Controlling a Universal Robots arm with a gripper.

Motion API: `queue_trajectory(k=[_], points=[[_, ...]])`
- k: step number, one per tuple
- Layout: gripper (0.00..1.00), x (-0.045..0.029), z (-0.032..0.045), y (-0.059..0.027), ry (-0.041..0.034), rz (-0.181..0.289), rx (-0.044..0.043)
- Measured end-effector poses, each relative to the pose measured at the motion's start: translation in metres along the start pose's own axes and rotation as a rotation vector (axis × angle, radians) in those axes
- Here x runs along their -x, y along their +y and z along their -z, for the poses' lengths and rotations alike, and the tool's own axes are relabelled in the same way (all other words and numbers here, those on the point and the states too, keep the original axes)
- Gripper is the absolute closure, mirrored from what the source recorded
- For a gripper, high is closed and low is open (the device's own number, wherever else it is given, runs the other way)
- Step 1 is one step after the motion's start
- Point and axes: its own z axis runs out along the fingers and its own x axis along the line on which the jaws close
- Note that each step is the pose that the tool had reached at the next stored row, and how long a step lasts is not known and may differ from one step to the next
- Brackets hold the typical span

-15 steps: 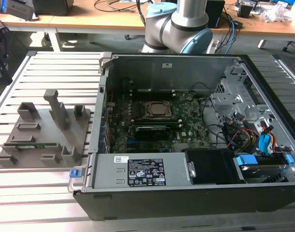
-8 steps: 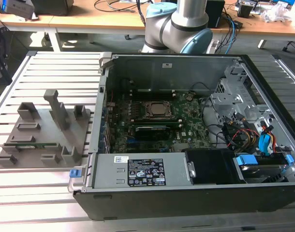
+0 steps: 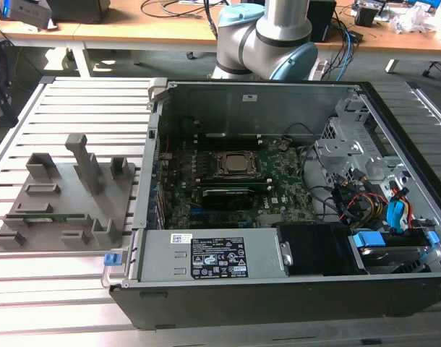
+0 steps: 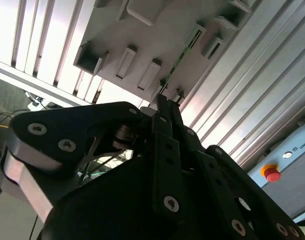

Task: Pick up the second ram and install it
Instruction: 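Pick up the second ram and move it above second insertion slot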

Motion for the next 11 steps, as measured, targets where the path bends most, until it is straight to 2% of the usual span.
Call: queue_trajectory(k=[1, 2, 4, 11], points=[[0.77, 0.0, 0.0, 0.0, 0.0, 0.0, 0.0], [0.77, 0.0, 0.0, 0.0, 0.0, 0.0, 0.0], [0.64, 0.0, 0.0, 0.0, 0.0, 0.001, 0.0001], [0.64, 0.0, -0.0023, -0.0001, 0.001, 0.001, 0.0001]])
